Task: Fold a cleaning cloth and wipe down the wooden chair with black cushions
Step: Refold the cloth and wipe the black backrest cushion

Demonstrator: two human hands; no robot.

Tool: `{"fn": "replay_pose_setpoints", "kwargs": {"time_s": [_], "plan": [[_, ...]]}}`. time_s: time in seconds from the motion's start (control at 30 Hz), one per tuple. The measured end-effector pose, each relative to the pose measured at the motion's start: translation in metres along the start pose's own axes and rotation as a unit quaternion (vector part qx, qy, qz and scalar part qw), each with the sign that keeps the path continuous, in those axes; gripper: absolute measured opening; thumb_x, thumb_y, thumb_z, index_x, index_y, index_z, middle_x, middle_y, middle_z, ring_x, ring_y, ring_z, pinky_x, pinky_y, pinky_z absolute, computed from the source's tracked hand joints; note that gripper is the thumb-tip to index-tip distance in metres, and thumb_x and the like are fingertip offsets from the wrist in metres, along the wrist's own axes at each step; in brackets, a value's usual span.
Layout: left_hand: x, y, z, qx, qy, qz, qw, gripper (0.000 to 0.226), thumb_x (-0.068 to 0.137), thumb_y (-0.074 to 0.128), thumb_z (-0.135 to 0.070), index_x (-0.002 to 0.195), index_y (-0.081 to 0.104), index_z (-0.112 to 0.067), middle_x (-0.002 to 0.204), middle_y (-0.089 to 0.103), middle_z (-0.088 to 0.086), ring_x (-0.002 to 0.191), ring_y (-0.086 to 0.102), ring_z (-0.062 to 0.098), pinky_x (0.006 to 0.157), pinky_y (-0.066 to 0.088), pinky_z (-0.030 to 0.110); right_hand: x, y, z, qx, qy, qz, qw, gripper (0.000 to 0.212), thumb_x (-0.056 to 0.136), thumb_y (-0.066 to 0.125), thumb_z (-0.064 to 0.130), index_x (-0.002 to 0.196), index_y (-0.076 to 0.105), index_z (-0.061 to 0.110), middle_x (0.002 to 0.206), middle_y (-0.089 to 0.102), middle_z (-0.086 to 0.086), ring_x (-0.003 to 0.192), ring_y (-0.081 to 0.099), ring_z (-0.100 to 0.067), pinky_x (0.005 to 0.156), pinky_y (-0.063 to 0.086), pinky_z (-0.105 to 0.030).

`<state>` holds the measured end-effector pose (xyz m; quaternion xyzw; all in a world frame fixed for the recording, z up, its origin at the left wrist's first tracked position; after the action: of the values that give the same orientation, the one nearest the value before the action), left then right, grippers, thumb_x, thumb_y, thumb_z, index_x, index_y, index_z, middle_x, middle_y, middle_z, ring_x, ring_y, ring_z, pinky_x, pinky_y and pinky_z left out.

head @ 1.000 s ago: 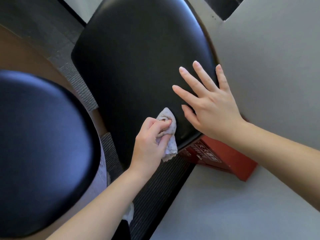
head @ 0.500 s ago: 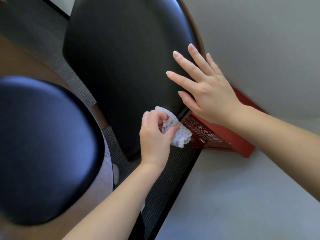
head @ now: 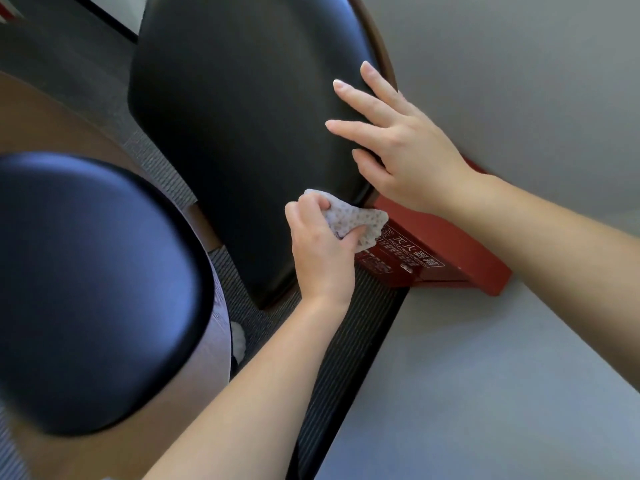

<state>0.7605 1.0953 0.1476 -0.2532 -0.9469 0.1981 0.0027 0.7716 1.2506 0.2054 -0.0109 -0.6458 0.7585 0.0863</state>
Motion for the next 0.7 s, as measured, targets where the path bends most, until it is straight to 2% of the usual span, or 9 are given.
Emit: {"fn": "replay_pose_setpoints", "kwargs": {"time_s": [0.2, 0.37, 0.53, 0.7], "plan": [[0.004, 0.003, 0.008, 0.038, 0.039, 0.006, 0.999, 0.051, 0.073, 0.083, -0.007, 0.094, 0.040, -0.023, 0.102, 0.040, -0.005, 0.088, 0.045, -0.014, 0.064, 0.047, 0.011, -0.001, 0.000, 0.000, -0.006, -0.002, -0.002, 1.000, 0.041, 0.097, 0.039, 0.020, 0.134, 0.056, 0.018, 0.157, 0.031, -0.006, 0.149, 0.014, -0.033, 0.108, 0.035, -0.059], [-0.006, -0.004, 0.044, 0.085, 0.018, 0.025, 0.996, 0.051, 0.073, 0.084, -0.007, 0.092, 0.039, -0.021, 0.101, 0.039, -0.005, 0.089, 0.045, -0.013, 0.064, 0.042, 0.004, -0.006, 0.003, 0.005, -0.074, 0.003, -0.003, 0.997, 0.044, 0.098, 0.038, 0.023, 0.140, 0.050, 0.018, 0.160, 0.025, -0.007, 0.149, 0.011, -0.036, 0.116, 0.019, -0.060], [-0.013, -0.007, 0.075, 0.121, 0.017, 0.049, 0.991, 0.053, 0.072, 0.085, -0.009, 0.088, 0.036, -0.021, 0.098, 0.038, -0.003, 0.079, 0.044, -0.008, 0.059, 0.040, 0.007, -0.018, 0.019, 0.021, -0.184, 0.033, -0.022, 0.982, 0.051, 0.098, 0.036, 0.032, 0.147, 0.039, 0.019, 0.161, 0.019, -0.011, 0.147, 0.012, -0.043, 0.114, 0.010, -0.067], [-0.020, -0.015, 0.103, 0.136, 0.001, 0.058, 0.989, 0.050, 0.074, 0.084, -0.010, 0.092, 0.038, -0.019, 0.100, 0.036, -0.002, 0.074, 0.039, 0.005, 0.058, 0.043, 0.016, -0.022, 0.032, 0.036, -0.222, 0.052, -0.032, 0.973, 0.053, 0.097, 0.037, 0.032, 0.148, 0.038, 0.017, 0.160, 0.019, -0.015, 0.145, 0.013, -0.047, 0.110, 0.007, -0.073]]}}
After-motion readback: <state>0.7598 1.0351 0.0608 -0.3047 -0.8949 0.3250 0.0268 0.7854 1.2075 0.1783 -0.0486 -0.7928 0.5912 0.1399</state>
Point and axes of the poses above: each hand's wrist, its own x-axis towards the middle knuckle, its own y-axis out of the palm, z = x × y, the point moved 2 cm from there along x, towards the middle knuckle
